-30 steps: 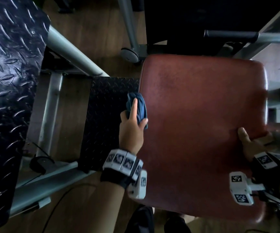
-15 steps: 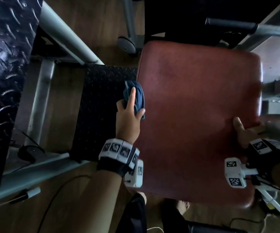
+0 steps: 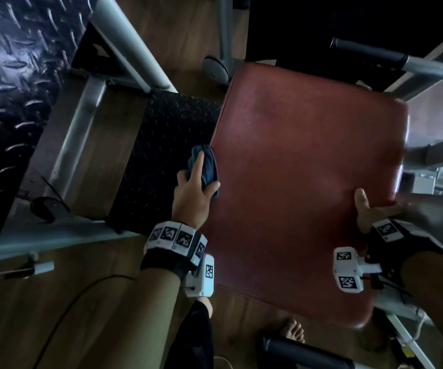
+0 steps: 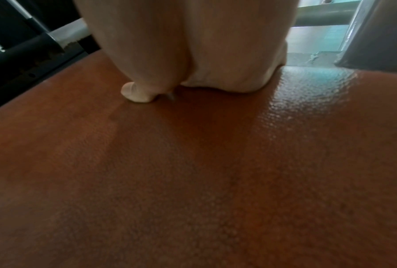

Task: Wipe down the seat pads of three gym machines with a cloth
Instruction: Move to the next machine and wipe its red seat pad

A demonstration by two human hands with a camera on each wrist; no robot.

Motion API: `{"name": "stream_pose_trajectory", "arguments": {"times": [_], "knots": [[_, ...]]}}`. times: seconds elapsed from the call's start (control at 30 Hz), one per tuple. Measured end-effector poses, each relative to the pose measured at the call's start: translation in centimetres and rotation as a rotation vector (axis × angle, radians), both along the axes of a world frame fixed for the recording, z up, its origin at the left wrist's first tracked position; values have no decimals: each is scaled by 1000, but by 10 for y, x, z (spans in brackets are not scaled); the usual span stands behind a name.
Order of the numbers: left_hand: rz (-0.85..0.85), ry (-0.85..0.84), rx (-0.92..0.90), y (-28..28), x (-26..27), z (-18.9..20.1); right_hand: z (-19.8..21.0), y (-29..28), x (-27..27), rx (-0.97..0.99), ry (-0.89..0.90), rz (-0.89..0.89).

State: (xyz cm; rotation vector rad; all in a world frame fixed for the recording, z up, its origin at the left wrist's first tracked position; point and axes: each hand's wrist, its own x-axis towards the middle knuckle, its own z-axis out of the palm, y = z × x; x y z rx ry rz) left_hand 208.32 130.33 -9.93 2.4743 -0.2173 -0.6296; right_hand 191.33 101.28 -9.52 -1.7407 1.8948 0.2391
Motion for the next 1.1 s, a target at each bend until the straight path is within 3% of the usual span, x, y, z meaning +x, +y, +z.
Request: {"name": "stream_pose_trajectory", "arguments": {"times": [0.17, 0.3, 0.37, 0.43, 0.53, 0.6, 0.83, 0.97, 1.1], "knots": [[-96, -302, 399, 15, -83, 5, -7, -6, -5, 50, -44, 5], [36, -329, 527, -13, -92, 3, -10, -10, -6, 99, -30, 13], [116, -288, 510, -35, -67, 7, -7, -11, -4, 114, -36, 64], [147, -147, 380, -41, -36, 6, -9, -15, -7, 141, -5, 134], [182, 8, 59, -10, -9, -3, -9, -19, -9, 144, 6, 162], [158, 3, -10, 16, -21, -6, -9, -20, -8, 162, 5, 173], [262, -30, 22, 51, -106, 3, -5, -16, -6, 184, 19, 153], [281, 11, 93, 34, -79, 2, -8, -17, -8, 200, 81, 242], [279, -2, 43, 22, -61, 7, -7, -17, -5, 202, 155, 378]]}}
